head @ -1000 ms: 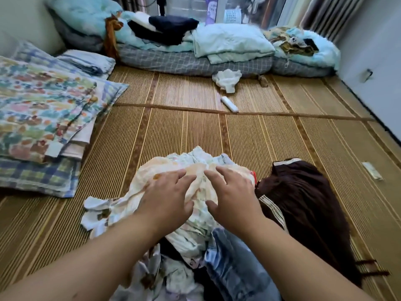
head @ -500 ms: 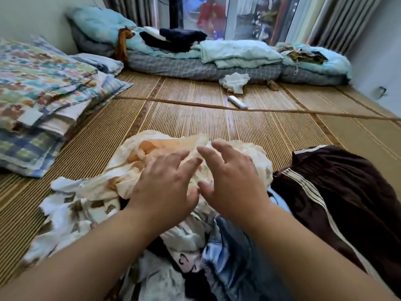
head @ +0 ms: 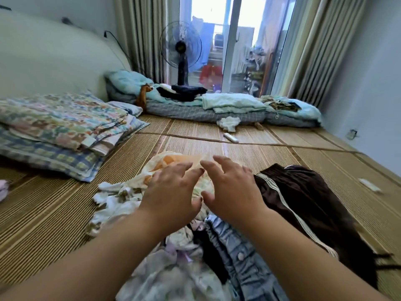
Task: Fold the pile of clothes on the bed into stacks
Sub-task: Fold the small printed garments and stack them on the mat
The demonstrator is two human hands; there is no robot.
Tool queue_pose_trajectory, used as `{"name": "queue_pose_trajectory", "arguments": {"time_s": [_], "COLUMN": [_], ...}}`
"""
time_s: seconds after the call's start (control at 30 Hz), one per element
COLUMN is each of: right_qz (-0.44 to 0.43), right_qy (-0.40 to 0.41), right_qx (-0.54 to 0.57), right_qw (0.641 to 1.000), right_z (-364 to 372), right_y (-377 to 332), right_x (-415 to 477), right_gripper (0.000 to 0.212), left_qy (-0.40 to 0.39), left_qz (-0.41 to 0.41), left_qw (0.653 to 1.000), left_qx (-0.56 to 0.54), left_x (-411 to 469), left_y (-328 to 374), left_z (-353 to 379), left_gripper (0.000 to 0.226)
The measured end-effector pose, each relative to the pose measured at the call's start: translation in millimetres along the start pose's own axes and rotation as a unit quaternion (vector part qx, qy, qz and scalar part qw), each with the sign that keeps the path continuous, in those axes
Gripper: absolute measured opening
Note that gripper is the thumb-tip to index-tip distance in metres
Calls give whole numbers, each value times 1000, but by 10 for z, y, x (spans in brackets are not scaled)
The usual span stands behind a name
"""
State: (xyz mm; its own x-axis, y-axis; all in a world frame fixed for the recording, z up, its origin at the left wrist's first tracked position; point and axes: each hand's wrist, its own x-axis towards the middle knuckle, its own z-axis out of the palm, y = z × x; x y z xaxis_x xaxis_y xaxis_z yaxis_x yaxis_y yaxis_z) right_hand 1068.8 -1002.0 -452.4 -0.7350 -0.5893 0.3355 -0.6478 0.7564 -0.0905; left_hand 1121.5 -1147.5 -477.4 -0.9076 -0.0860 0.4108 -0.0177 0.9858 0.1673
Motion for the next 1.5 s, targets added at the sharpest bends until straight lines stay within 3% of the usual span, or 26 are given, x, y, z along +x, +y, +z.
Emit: {"name": "queue_pose_trajectory", "arguments": {"time_s": [0.27,0.47,0.57,0.77,0.9,1.1,1.33,1.5], "right_qz": [-13,-26,-15,50,79,151,203,240], "right_qy": [7,-16,-54,-170,-240,-325,-323,-311], "right_qx": [-21,-33,-29,-83,-115,-91,-42,-31], "right_qw": [1000,999,998,981,961,929,923,919], "right_z": [-147,124,424,1013,1285,1546,1613,1573], "right_y": [-363,-422,-361,-95,23,228,486,794], "right_x": [-669,-760,-643,-244,23,184,126,35], "right_gripper": [70,72,80,112,123,118,99,90], "left_qy": [6,-6,-56,-164,-217,-241,-308,-315], "left_qz": [-23,-45,-97,-249,-288,-274,-223,-201], "left_qw": [1000,999,994,954,932,918,920,924], "left_qx": [13,10,-7,-14,-29,-158,-94,-79], "left_x": [-774,-1003,-983,-733,-547,-294,27,186], "left_y": [-2,-220,-483,-1218,-1519,-1549,-1429,-1097], "left_z": [-369,-248,40,600,912,1250,1422,1589], "left_gripper": [70,66,72,109,117,115,119,123]}}
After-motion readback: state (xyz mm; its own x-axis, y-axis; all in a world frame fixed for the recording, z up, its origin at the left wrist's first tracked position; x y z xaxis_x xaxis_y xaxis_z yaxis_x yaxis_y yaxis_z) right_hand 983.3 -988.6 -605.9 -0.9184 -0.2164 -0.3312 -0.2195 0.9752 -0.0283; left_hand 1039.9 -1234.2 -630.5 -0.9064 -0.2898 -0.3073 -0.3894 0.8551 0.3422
